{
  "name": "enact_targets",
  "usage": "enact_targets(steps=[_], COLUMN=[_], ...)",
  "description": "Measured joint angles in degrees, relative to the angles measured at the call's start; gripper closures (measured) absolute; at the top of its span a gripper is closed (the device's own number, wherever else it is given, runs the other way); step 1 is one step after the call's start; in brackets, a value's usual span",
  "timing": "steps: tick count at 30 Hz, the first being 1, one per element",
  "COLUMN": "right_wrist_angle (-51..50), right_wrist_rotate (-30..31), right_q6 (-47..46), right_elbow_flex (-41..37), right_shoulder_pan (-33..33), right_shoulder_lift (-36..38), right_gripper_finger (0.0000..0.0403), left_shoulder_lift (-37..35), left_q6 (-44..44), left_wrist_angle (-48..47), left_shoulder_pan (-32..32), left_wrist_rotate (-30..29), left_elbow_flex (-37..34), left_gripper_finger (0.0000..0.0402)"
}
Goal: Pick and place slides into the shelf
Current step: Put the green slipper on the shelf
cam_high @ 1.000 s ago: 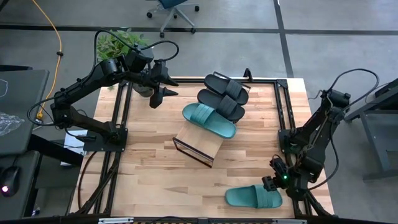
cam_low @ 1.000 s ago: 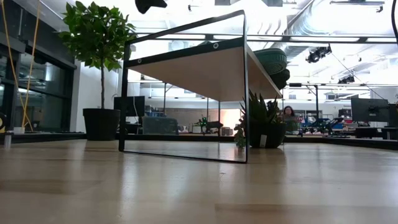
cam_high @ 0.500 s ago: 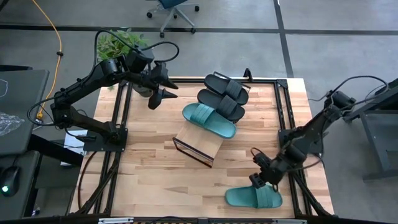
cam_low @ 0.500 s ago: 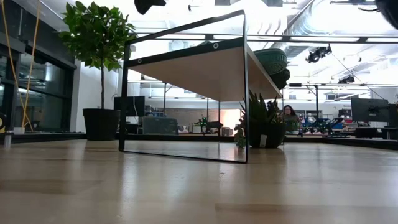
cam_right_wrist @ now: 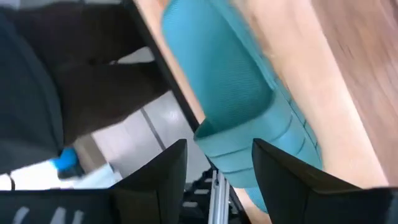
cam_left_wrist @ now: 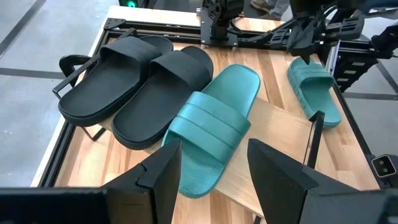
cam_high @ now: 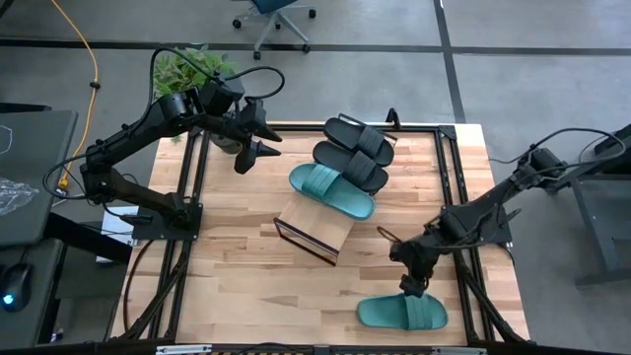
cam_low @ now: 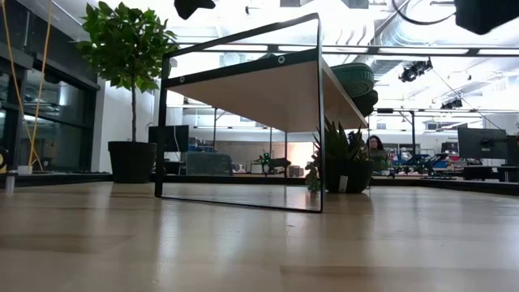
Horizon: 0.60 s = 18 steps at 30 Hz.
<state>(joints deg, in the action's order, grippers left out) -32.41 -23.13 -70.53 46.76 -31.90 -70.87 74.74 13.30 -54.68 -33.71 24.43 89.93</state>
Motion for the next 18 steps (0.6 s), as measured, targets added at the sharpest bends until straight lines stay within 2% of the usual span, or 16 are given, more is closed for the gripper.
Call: enact_targets(steps=[11, 18], right_wrist_angle=[2.86, 4.43], right_wrist_rotate=[-8.41, -9.82], right_q6=[26.56, 43.44], right_elbow_flex=[0.00, 0.00], right_shoulder_pan=[4.37, 4.57], right_shoulder_lift=[0.00, 0.00], right_gripper_finger=[0.0231, 0.0231], left_shoulder_lift=[0.00, 0.00], left_q6=[-0.04, -0.32], left_wrist_angle=[-1.47, -3.38], left_shoulder_pan=[0.00, 0.00], left_wrist_rotate=[-0.02, -0.05], left_elbow_flex=[0.00, 0.00], left_gripper_finger=[0.0228, 0.0228])
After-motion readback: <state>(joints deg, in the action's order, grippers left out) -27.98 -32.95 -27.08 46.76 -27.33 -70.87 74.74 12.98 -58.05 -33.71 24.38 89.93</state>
